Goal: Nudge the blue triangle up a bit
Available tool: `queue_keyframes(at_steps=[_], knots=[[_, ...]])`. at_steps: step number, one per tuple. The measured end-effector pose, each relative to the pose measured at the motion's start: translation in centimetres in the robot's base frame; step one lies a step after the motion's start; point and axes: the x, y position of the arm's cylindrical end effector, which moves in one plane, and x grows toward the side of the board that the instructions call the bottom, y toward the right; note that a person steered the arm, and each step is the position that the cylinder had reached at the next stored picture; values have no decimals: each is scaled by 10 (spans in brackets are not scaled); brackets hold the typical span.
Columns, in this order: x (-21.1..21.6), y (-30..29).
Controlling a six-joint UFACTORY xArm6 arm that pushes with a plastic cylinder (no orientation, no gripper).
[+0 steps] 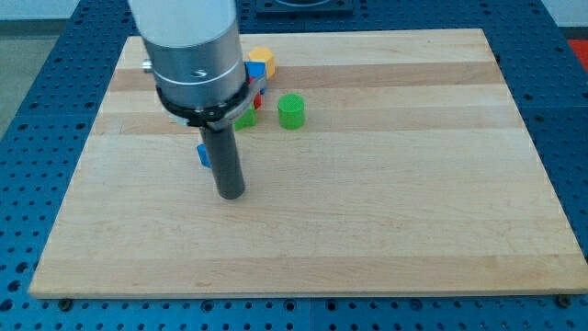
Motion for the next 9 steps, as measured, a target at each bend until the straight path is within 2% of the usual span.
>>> queue_keyframes(at_steps=[1, 2, 5, 9], knots=[[-21, 1], [-24, 2], [-24, 30], [-24, 24]])
